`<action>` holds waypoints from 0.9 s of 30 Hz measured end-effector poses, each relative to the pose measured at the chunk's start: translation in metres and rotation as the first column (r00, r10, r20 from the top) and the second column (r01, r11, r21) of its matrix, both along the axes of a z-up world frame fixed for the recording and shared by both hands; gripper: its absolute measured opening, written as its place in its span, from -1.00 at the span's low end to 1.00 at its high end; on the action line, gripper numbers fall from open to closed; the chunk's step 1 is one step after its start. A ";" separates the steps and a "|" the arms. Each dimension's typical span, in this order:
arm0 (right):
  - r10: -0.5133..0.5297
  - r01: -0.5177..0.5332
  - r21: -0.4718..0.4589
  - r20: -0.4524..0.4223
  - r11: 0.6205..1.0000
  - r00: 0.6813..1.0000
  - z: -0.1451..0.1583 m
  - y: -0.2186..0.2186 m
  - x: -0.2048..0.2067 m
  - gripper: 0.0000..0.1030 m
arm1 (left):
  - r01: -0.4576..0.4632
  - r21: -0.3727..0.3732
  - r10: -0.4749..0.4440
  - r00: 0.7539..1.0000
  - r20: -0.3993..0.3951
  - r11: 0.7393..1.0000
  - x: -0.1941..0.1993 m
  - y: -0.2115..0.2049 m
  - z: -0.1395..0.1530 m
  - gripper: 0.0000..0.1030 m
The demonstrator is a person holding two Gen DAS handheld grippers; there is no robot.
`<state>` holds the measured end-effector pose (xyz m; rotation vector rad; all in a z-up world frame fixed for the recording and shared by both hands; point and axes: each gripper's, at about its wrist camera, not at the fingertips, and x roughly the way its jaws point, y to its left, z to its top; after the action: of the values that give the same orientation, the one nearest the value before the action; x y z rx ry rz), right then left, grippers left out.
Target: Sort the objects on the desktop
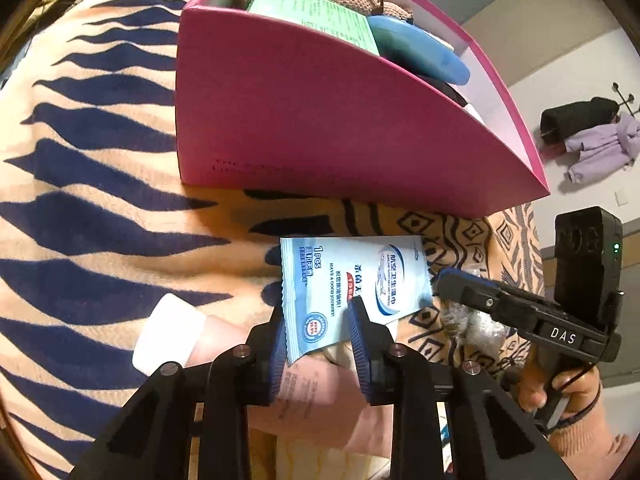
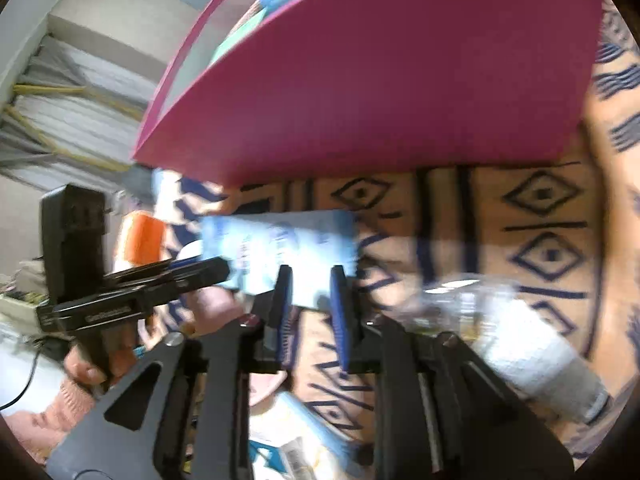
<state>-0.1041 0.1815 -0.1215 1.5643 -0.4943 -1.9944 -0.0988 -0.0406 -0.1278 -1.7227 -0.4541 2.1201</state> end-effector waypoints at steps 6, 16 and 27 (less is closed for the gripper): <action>0.040 -0.040 0.085 0.007 0.996 0.999 -0.006 -0.012 -0.006 -0.13 | 0.025 -0.013 -0.025 1.000 -0.003 1.000 0.002 0.001 -0.009 -0.45; 0.110 -0.109 0.081 -0.006 0.991 0.994 -0.015 -0.033 -0.004 -0.72 | 0.011 -0.022 -0.012 1.000 -0.010 1.000 0.015 -0.002 -0.009 -0.45; 0.132 -0.136 -0.022 -0.144 0.990 0.981 0.049 -0.020 0.008 -0.79 | 0.016 0.020 -0.012 0.987 -0.160 1.000 0.036 -0.014 0.056 -0.45</action>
<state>-0.0962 0.1619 -0.0722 1.3863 -0.3527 -1.9683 -0.0632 -0.0547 -0.0716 -1.5246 -0.4158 2.2138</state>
